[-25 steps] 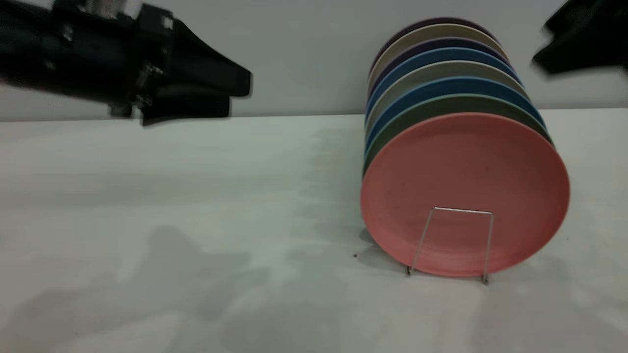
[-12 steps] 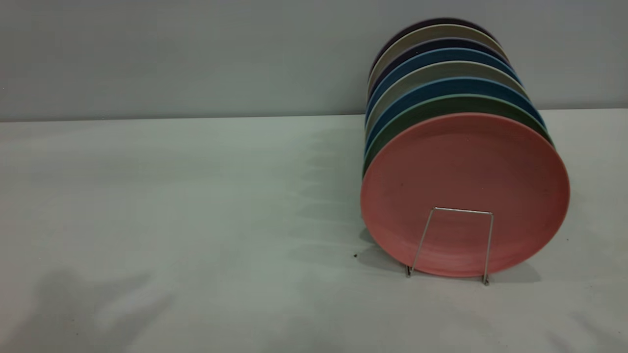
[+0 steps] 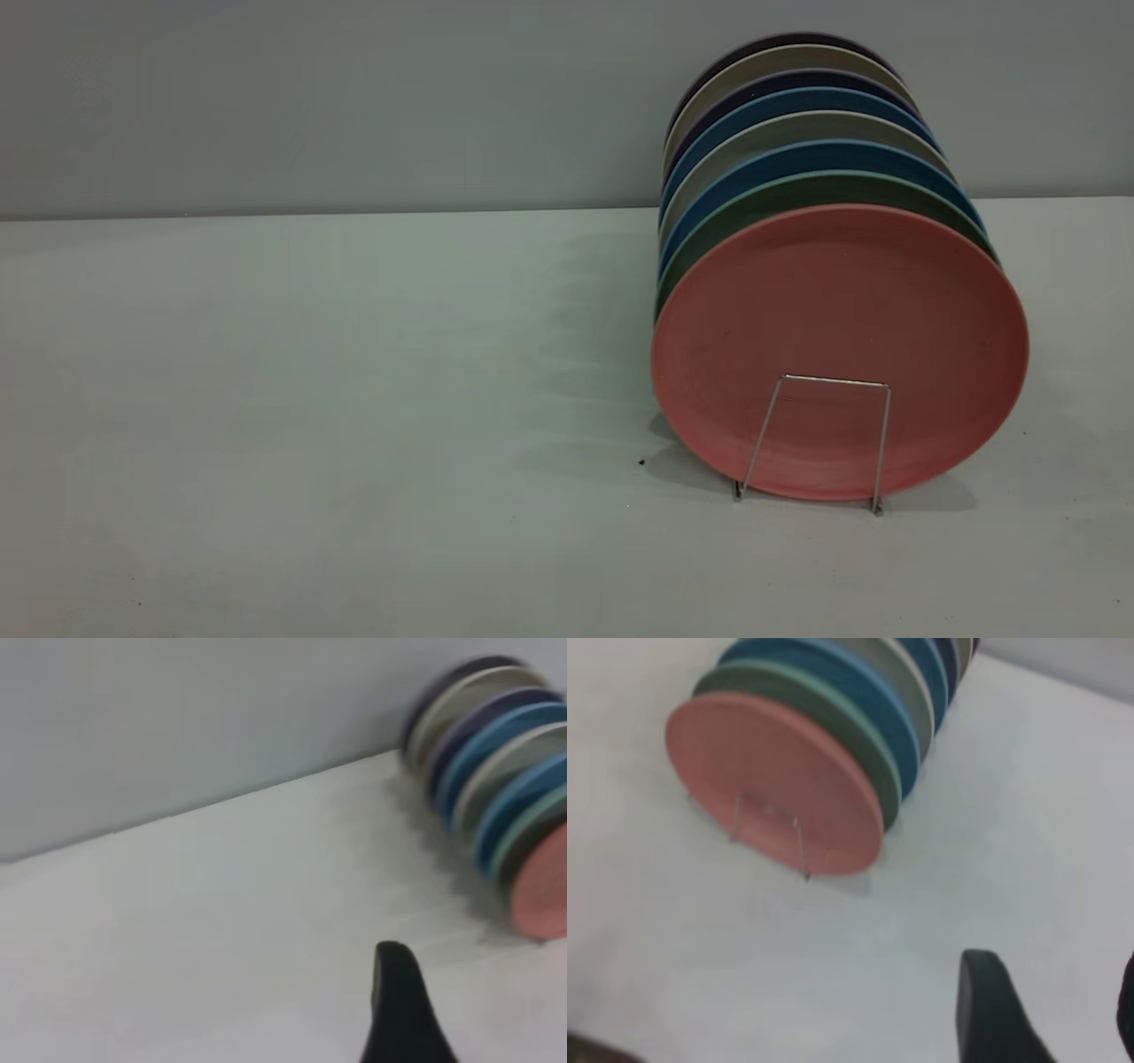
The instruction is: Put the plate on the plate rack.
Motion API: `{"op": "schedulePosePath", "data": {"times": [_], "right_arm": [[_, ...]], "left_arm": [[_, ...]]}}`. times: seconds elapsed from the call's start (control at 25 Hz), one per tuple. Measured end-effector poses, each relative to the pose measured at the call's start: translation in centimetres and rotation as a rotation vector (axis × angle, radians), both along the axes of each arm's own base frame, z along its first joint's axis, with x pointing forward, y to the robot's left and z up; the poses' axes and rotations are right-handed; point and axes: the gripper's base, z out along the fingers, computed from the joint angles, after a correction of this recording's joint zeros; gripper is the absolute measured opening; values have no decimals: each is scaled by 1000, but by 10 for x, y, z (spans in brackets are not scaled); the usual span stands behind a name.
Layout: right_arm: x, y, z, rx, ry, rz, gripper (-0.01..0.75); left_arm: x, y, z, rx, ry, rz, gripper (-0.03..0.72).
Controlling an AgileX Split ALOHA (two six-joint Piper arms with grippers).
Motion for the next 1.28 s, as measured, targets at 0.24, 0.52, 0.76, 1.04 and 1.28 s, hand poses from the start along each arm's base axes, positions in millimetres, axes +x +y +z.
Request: {"op": "schedulePosePath", "data": {"times": [0.24,0.52,0.76,1.04,1.28], "right_arm": [[-34,-5,-25,22,21,2,351],[-55,-3,-55,82,-9,38,349],[-62,-4,-74,30,27,110,349],[-67,-6,-81,21,14,117,349],[-73,-7,-81,36,-26,110,349]], "left_arm": [[-35,5,-36,-9,58,105,440],[-66,8,-67,-48,92,160,436],[-94,10,-77,-26,44,167,434],[-97,13,-94,21,159,168,435],[-98,16,-95,48,173,166,435]]}}
